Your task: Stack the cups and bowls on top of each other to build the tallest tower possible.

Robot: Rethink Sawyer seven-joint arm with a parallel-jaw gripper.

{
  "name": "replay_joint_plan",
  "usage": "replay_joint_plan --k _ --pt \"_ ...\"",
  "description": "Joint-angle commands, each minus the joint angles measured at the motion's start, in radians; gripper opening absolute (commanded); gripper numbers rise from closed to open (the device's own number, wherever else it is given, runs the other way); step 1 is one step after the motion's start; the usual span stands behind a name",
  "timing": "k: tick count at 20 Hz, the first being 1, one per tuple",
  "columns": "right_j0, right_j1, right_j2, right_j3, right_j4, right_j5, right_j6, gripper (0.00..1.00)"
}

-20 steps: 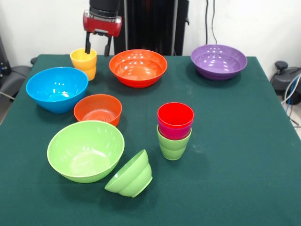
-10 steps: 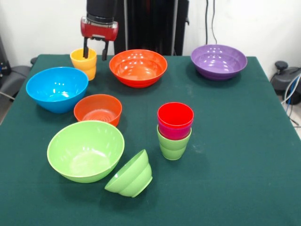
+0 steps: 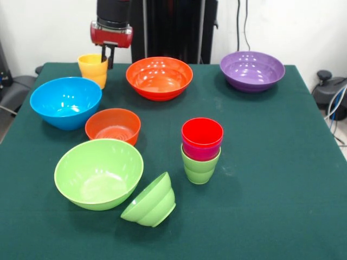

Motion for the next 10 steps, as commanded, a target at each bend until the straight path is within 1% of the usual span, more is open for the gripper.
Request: replay_joint_plan --k 1,6,9,10 --pt "0.016 0.017 0.073 -0.075 -0.031 0.000 0.009 0.00" --pt "0.008 -0.022 0.107 -0.058 -0.036 0.048 0.001 0.00" --pt "0.008 -0.046 0.109 -0.038 -0.037 0.066 -0.003 0.00" --pt "0.000 -0.071 0.122 -0.021 -0.037 0.088 -0.012 0.00"
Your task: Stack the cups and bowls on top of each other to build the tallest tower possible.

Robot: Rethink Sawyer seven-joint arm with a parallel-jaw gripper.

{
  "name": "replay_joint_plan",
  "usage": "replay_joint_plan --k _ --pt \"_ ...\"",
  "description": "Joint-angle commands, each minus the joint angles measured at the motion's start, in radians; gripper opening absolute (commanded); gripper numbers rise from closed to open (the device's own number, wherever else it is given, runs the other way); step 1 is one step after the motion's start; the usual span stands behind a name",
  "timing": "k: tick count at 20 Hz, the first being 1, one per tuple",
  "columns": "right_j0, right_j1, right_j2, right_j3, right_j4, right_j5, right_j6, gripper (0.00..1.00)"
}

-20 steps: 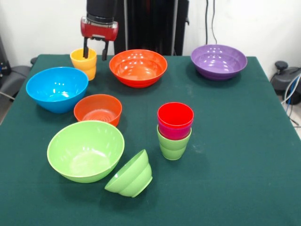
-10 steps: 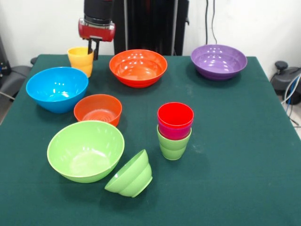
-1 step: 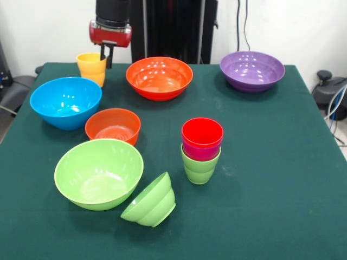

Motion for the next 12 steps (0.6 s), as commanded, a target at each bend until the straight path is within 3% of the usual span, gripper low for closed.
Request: replay_joint_plan --k 1,4,9,12 --pt "-0.008 -0.085 0.136 -0.004 -0.036 0.110 -0.021 0.00" --pt "-0.058 -0.196 0.212 0.081 -0.014 0.202 -0.074 0.00" --pt "-0.142 -0.385 0.358 0.219 0.095 0.353 -0.190 0.00" --pt "-0.159 -0.436 0.400 0.257 0.128 0.393 -0.200 0.00"
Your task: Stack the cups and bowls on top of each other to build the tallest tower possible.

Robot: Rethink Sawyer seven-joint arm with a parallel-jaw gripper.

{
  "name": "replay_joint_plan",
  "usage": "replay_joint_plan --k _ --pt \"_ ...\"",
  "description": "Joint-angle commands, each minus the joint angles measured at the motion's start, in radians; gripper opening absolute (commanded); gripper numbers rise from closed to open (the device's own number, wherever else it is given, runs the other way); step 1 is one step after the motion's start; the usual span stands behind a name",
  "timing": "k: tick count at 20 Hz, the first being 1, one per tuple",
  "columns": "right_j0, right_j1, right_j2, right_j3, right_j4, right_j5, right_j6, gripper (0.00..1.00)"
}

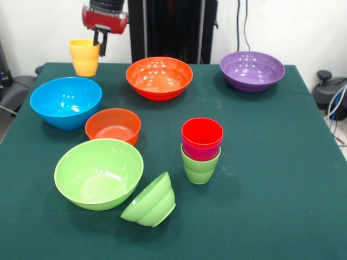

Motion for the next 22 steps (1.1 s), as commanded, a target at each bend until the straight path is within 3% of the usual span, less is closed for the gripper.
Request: replay_joint_plan --k 1,6,10,17,22 --pt "-0.042 -0.212 0.266 0.158 0.126 0.234 -0.205 0.00" --pt "-0.059 -0.300 0.355 0.213 0.222 0.328 -0.238 0.00" --pt "-0.026 -0.340 0.391 0.225 0.281 0.389 -0.214 0.00" --pt "0.060 -0.365 0.444 0.192 0.364 0.481 -0.160 0.00" --pt "0.064 -0.333 0.498 0.131 0.404 0.513 -0.162 0.00"
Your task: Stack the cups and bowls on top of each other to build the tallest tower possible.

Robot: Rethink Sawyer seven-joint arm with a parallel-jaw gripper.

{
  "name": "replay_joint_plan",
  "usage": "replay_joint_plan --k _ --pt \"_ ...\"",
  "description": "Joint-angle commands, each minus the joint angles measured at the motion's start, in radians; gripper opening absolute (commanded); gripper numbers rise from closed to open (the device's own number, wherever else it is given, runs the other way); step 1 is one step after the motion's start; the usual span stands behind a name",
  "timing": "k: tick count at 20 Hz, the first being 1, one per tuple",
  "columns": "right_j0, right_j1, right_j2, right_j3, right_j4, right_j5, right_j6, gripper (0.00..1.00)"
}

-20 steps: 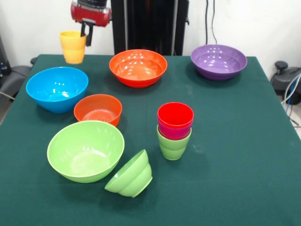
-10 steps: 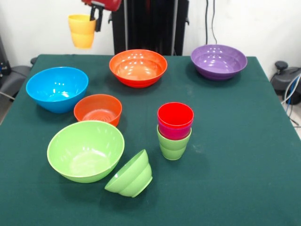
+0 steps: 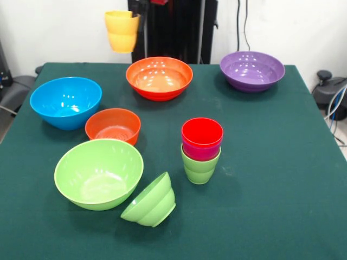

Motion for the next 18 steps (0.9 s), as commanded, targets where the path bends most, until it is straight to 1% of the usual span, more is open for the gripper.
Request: replay_joint_plan --k 1,5,6,7,9,11,12,17,18 --pt "0.037 0.036 0.189 -0.042 0.100 0.159 -0.168 0.00" --pt "0.020 0.054 0.219 -0.106 0.134 0.211 -0.172 0.00" --pt "0.012 0.073 0.222 -0.134 0.141 0.227 -0.167 0.00" --pt "0.012 0.084 0.218 -0.151 0.139 0.230 -0.153 0.00" --pt "0.013 0.124 0.211 -0.221 0.123 0.248 -0.141 0.00" --pt "0.011 0.139 0.211 -0.250 0.116 0.251 -0.138 0.00" --pt "0.010 0.159 0.213 -0.282 0.111 0.254 -0.136 0.00" --pt "0.001 0.186 0.243 -0.345 0.122 0.279 -0.152 0.00" --pt "-0.004 0.198 0.260 -0.364 0.127 0.296 -0.173 0.00"
